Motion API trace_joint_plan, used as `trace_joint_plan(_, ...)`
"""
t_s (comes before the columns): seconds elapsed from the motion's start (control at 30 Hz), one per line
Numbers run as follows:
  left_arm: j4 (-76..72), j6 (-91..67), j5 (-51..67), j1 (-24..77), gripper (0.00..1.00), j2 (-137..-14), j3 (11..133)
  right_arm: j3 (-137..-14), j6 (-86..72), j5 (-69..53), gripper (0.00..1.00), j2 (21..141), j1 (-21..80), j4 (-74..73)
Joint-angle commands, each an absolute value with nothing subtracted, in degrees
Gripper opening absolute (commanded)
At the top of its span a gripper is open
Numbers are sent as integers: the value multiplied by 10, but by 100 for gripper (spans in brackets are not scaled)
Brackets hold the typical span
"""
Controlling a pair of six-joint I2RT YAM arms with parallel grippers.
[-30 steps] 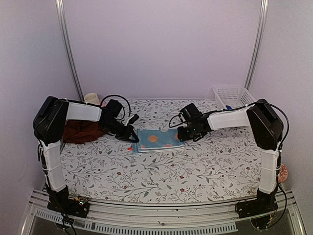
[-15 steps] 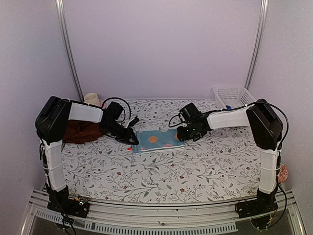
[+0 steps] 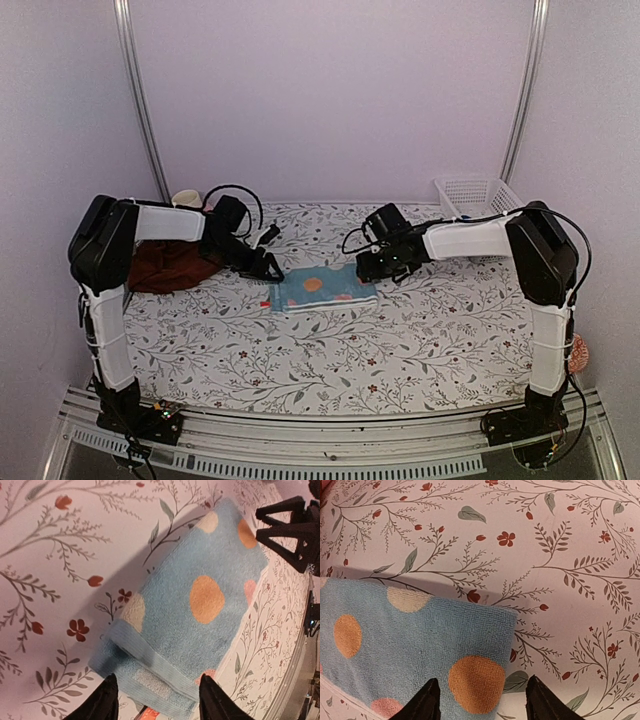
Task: Roll the towels
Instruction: Smooth out the towel at the center of the board.
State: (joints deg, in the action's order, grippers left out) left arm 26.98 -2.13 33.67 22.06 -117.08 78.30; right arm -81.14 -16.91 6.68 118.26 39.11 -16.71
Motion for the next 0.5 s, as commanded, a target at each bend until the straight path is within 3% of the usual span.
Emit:
trace_joint_plan(0.0, 243, 12, 336, 214, 53, -1132, 823, -832, -173, 38, 51, 1165, 392, -150)
trace_joint_plan(0.1, 230, 15, 360, 216, 39, -1140, 827, -836, -181, 7, 32, 1165, 384, -129)
trace_joint_plan(0.2, 221, 15, 379, 222, 21, -1155, 828, -849, -189, -17, 22, 1176, 374, -116)
trace_joint_plan(0.47, 213, 13, 333, 237, 11, -1205, 835, -895, -199, -17, 20, 1224, 365, -111)
